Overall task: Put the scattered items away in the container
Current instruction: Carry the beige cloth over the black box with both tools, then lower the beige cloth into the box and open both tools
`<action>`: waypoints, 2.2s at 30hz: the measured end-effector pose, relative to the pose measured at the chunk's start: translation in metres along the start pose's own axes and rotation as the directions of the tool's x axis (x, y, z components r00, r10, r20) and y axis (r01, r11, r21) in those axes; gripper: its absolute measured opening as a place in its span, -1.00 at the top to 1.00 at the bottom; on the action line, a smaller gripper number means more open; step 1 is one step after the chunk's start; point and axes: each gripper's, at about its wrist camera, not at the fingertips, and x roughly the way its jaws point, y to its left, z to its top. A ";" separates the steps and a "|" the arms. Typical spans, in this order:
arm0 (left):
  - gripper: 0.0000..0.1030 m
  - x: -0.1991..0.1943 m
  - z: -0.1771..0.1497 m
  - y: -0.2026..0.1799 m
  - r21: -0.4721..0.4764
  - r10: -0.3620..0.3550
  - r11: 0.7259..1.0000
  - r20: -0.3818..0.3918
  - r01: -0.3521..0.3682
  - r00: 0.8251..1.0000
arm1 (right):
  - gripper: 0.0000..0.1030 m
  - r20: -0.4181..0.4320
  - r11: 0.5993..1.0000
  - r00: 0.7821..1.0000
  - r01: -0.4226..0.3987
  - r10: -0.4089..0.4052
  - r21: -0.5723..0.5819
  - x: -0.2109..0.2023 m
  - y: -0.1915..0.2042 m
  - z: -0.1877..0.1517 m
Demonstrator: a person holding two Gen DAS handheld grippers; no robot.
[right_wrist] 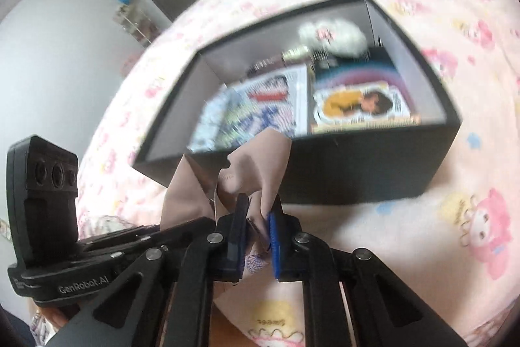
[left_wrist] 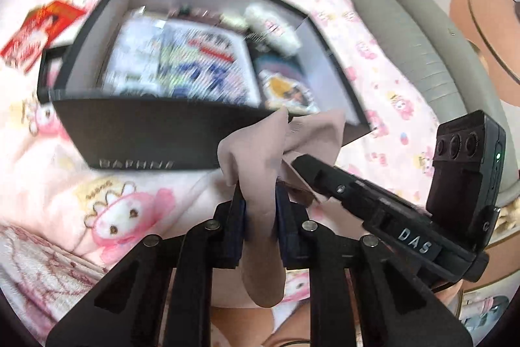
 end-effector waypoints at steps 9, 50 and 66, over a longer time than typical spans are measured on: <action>0.70 -0.043 0.028 -0.032 0.083 -0.018 0.997 0.085 0.011 0.996 | 0.82 0.075 0.997 0.996 -0.037 0.041 -0.062 -0.025 0.020 0.047; 0.48 0.020 0.113 0.018 -0.053 0.517 0.856 0.032 -0.515 0.855 | 0.38 -0.048 0.973 0.973 0.224 -0.226 -0.045 0.043 -0.046 0.112; 0.40 0.082 0.096 0.005 0.074 0.327 0.945 -0.243 -0.319 0.913 | 0.36 -0.131 0.946 0.942 0.290 -0.308 -0.144 0.076 -0.036 0.103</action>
